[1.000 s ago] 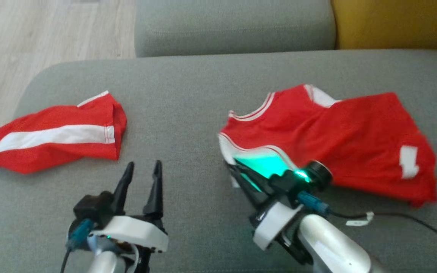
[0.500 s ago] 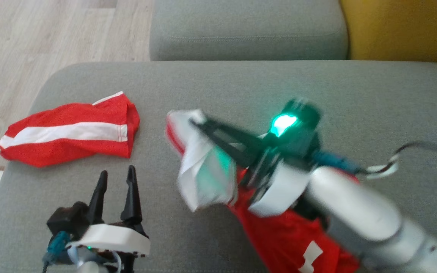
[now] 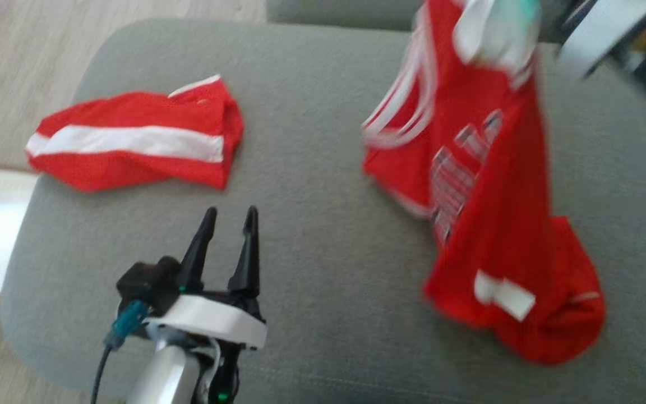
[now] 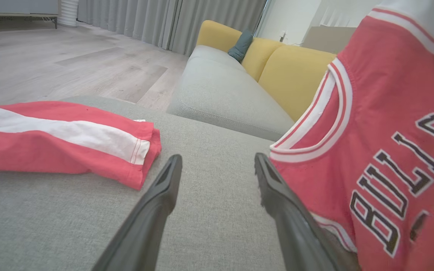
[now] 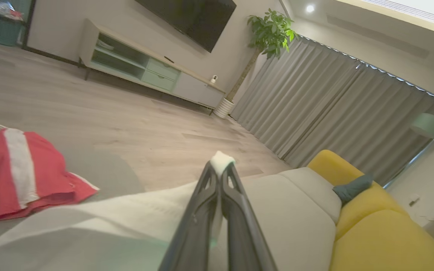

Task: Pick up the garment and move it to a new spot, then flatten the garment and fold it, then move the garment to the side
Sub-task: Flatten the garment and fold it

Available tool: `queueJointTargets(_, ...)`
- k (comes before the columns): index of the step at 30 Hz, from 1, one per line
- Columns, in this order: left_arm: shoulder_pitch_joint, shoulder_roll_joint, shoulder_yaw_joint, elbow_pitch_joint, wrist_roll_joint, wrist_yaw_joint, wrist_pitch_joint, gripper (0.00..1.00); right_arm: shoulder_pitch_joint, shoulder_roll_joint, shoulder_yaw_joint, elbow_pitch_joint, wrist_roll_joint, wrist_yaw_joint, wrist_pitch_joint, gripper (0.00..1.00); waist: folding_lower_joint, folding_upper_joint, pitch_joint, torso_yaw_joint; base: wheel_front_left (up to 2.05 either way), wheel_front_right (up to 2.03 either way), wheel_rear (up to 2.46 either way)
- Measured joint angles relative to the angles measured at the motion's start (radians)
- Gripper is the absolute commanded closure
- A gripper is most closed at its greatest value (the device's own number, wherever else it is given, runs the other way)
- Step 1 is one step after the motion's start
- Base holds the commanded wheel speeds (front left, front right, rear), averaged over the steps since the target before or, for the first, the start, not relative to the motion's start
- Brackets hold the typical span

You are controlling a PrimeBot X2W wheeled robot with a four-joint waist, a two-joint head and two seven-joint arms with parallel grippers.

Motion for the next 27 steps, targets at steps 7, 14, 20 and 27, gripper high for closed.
queueJointTargets(7,-0.034,-0.001,-0.054,0.003,-0.034,0.002,0.0,0.0,-0.222,0.005,0.072,0.304,-0.019,0.0,-0.01,0.0,0.0001,0.0,0.077,0.084,0.0,0.0,0.0)
queueJointTargets(14,-0.055,-0.001,-0.06,0.006,-0.054,0.012,0.0,0.0,-0.258,0.093,0.105,0.541,-0.017,0.0,-0.042,0.0,0.0003,0.0,0.13,0.149,0.0,0.0,0.0)
queueJointTargets(20,-0.055,-0.001,-0.043,0.011,-0.051,0.015,0.0,0.0,-0.24,0.143,0.105,0.634,0.036,0.0,-0.104,0.0,0.0,0.0,0.118,0.117,0.0,0.0,0.0)
queueJointTargets(27,-0.056,-0.002,0.009,0.011,-0.031,0.013,0.0,0.0,-0.141,0.184,0.009,0.642,0.083,0.0,-0.167,0.0,0.0,0.0,0.069,0.053,0.0,0.0,0.0)
